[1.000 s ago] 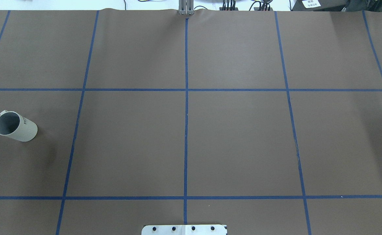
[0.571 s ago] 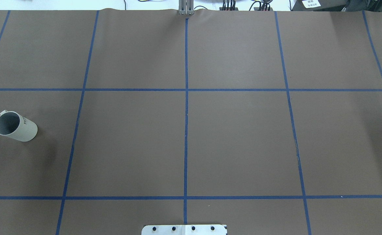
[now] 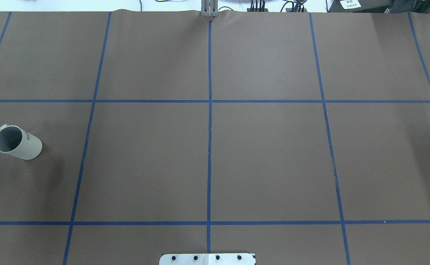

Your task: Left arm hands cup to right arm to dump lemon

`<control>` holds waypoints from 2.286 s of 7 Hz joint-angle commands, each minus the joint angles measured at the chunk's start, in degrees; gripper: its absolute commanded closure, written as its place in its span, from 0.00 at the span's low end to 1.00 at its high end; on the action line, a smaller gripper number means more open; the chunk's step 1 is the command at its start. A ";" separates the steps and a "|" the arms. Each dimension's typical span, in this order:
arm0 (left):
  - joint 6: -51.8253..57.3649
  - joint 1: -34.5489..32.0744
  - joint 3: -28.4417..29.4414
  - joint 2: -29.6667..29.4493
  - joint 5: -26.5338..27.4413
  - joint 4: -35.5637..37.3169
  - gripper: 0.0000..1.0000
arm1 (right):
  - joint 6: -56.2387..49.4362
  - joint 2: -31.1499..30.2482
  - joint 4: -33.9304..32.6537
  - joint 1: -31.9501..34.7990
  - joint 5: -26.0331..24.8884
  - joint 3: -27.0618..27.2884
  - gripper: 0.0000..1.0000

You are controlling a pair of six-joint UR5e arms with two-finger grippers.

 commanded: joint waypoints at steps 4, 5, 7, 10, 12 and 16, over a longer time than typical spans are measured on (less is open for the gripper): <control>0.00 0.52 0.32 0.14 0.08 0.00 0.00 | -0.05 0.04 1.13 -0.36 -0.15 0.08 0.00; 0.00 0.60 0.32 0.14 0.08 0.00 0.00 | -0.14 0.04 1.13 -0.53 -0.24 0.08 0.00; 0.00 0.60 0.32 0.14 1.65 0.00 0.00 | 1.69 0.04 1.13 -0.71 -0.76 -0.35 0.00; 0.00 0.60 0.76 0.14 1.75 0.00 0.00 | 6.88 0.04 1.13 -0.62 -1.64 -0.44 0.00; 0.00 0.60 0.94 0.14 1.75 0.00 0.00 | 7.07 0.04 1.13 -0.71 -1.65 -0.44 0.00; -3.32 0.60 1.11 0.14 1.84 0.00 0.00 | 7.33 -0.14 1.04 -0.54 -2.70 -0.71 0.00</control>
